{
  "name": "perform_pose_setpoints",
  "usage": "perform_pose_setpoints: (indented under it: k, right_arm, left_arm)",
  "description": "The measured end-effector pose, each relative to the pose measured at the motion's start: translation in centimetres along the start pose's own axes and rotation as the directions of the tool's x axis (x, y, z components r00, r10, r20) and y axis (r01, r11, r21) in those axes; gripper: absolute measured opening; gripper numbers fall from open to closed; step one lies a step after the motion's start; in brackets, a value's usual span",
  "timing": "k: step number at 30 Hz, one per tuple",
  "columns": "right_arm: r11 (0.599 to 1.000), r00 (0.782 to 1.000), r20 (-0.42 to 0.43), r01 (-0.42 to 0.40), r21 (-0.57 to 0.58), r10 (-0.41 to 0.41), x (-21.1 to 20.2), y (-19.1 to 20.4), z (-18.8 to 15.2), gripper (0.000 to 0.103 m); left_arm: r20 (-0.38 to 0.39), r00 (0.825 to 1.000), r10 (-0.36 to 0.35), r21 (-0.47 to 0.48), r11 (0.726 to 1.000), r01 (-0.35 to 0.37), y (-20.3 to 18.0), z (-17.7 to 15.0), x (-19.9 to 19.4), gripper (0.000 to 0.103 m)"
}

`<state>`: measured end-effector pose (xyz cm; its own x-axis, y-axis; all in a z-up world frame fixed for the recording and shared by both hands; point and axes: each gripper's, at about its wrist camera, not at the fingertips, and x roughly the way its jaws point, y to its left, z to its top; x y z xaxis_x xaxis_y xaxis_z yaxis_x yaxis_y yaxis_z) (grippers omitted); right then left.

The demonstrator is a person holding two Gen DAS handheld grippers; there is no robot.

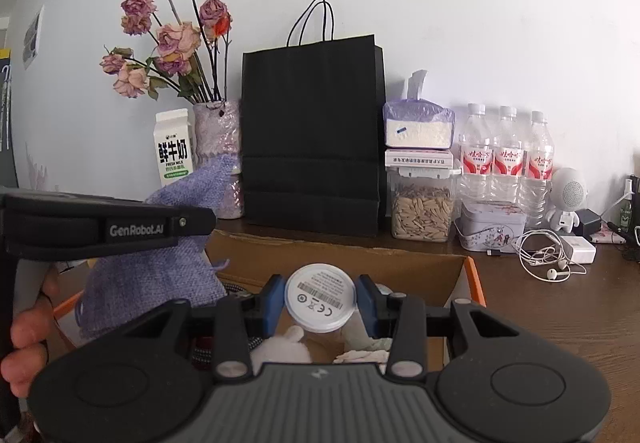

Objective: Organize objects
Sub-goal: 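Open both grippers to drop the cloth and puck into the box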

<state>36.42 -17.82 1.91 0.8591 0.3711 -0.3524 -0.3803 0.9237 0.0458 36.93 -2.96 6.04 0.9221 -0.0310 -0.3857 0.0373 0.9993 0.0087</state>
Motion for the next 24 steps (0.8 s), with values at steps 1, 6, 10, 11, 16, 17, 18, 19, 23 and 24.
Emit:
perform_pose_setpoints:
  k: [1, 6, 10, 11, 16, 17, 18, 19, 23, 24]
  right_arm:
    - [1.000, 1.000, -0.006, 0.004, -0.002, -0.004, 0.1, -0.1, -0.2, 0.038]
    - [1.000, 1.000, -0.025, 0.010, -0.005, -0.010, 0.4, -0.3, -0.8, 0.038]
    - [1.000, 1.000, -0.028, 0.010, -0.003, -0.010, 0.3, -0.3, -0.9, 0.038]
    - [1.000, 1.000, -0.029, 0.010, -0.002, -0.010, 0.3, -0.4, -0.9, 0.038]
    - [1.000, 0.999, -0.035, 0.012, 0.009, -0.011, 0.2, -0.6, -1.1, 0.070]
    - [1.000, 0.999, -0.032, 0.017, 0.016, -0.017, 0.2, -0.8, -1.1, 0.092]
    - [1.000, 0.999, -0.033, 0.024, 0.020, -0.024, 0.2, -0.8, -1.1, 0.100]
    - [0.999, 0.999, -0.028, 0.029, 0.023, -0.028, 0.1, -0.9, -1.1, 0.103]
    - [0.999, 0.999, -0.026, 0.028, 0.028, -0.027, -0.1, -1.0, -1.2, 0.103]
    - [0.999, 0.999, -0.027, 0.026, 0.027, -0.025, -0.1, -1.0, -1.2, 0.103]
  left_arm:
    - [-0.010, 1.000, 0.002, 0.001, 1.000, -0.002, 0.0, -0.2, 0.3, 0.009]
    - [-0.028, 1.000, 0.012, 0.012, 1.000, -0.012, 0.0, -0.8, 0.7, 0.009]
    - [-0.030, 0.999, 0.013, 0.015, 1.000, -0.013, -0.2, -1.0, 0.7, 0.009]
    - [-0.030, 0.999, 0.015, 0.013, 1.000, -0.014, -0.2, -1.1, 0.7, 0.011]
    - [-0.012, 0.999, 0.043, 0.002, 0.999, -0.043, -0.2, -1.2, 0.5, 0.079]
    - [0.003, 0.998, 0.070, 0.003, 0.998, -0.070, -0.2, -1.2, 0.3, 0.095]
    - [0.018, 0.995, 0.094, 0.002, 0.996, -0.095, -0.2, -1.1, 0.1, 0.101]
    - [0.028, 0.994, 0.104, -0.004, 0.995, -0.104, -0.1, -1.1, 0.0, 0.103]
    - [0.011, 0.995, 0.099, -0.035, 0.995, -0.098, 0.3, -0.9, -0.1, 0.103]
    - [0.009, 0.995, 0.101, -0.034, 0.994, -0.100, 0.3, -0.9, 0.0, 0.103]
